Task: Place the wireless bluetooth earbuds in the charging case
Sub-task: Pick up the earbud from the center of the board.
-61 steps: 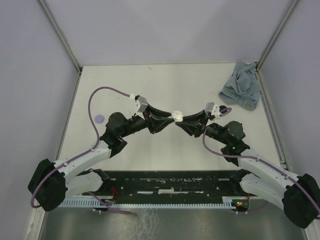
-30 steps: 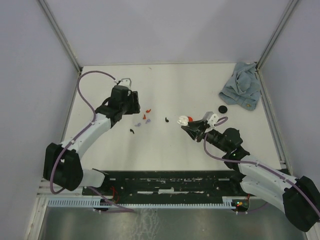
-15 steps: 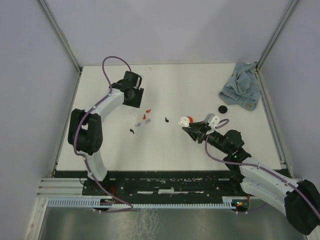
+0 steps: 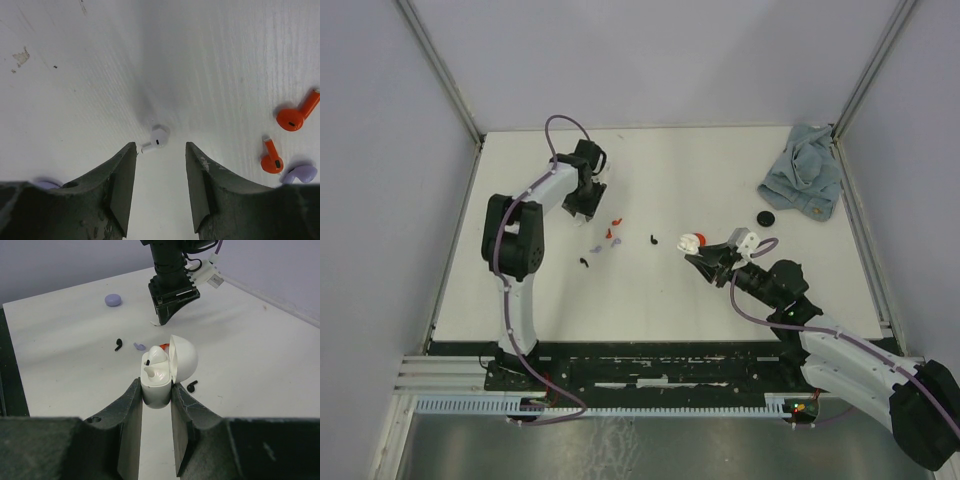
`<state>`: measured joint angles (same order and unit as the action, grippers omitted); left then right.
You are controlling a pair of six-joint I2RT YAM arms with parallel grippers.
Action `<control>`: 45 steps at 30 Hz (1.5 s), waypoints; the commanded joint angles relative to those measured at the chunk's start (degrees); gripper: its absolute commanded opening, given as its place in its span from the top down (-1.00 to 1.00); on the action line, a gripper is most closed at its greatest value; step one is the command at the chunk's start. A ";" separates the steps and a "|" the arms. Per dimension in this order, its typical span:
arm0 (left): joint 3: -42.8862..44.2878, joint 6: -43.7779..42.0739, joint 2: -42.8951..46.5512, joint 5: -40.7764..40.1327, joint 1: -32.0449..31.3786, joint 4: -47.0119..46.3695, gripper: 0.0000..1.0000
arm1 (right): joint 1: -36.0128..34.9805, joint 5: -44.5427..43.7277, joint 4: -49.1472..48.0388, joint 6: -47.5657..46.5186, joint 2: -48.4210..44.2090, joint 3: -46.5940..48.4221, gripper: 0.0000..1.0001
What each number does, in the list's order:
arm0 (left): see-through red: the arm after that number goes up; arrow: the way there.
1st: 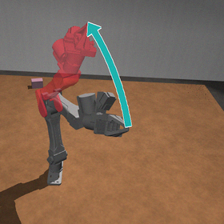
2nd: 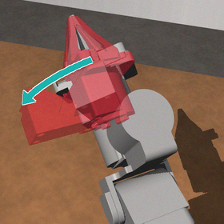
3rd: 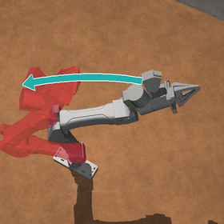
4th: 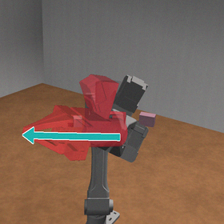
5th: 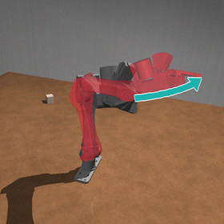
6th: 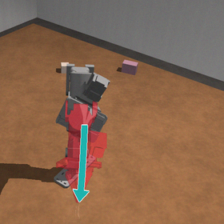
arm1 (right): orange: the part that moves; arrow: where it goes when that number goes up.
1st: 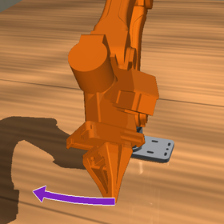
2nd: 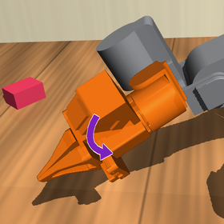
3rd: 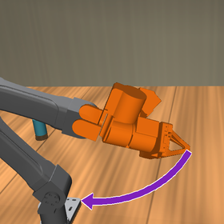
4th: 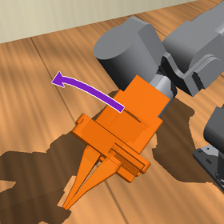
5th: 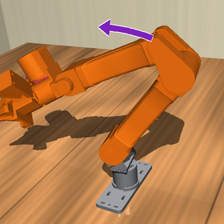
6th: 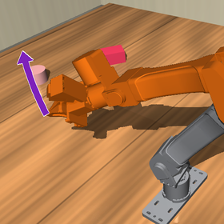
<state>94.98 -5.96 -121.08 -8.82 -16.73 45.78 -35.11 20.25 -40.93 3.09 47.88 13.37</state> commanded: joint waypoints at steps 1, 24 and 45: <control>4.47 -3.61 -1.40 2.37 1.21 2.36 0.00 | 0.04 -0.48 -0.80 -0.81 -0.42 0.08 0.96; 5.37 -1.01 -4.89 5.71 3.83 3.79 0.42 | 0.03 -0.49 0.89 -1.25 -0.50 0.52 0.95; -12.27 15.26 14.55 23.78 6.99 -13.66 0.77 | -0.02 0.73 -0.15 0.26 0.82 1.65 0.95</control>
<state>86.63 2.20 -115.44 6.20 -9.47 41.63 -35.11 20.47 -38.09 2.39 48.36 13.37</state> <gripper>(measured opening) 0.252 0.327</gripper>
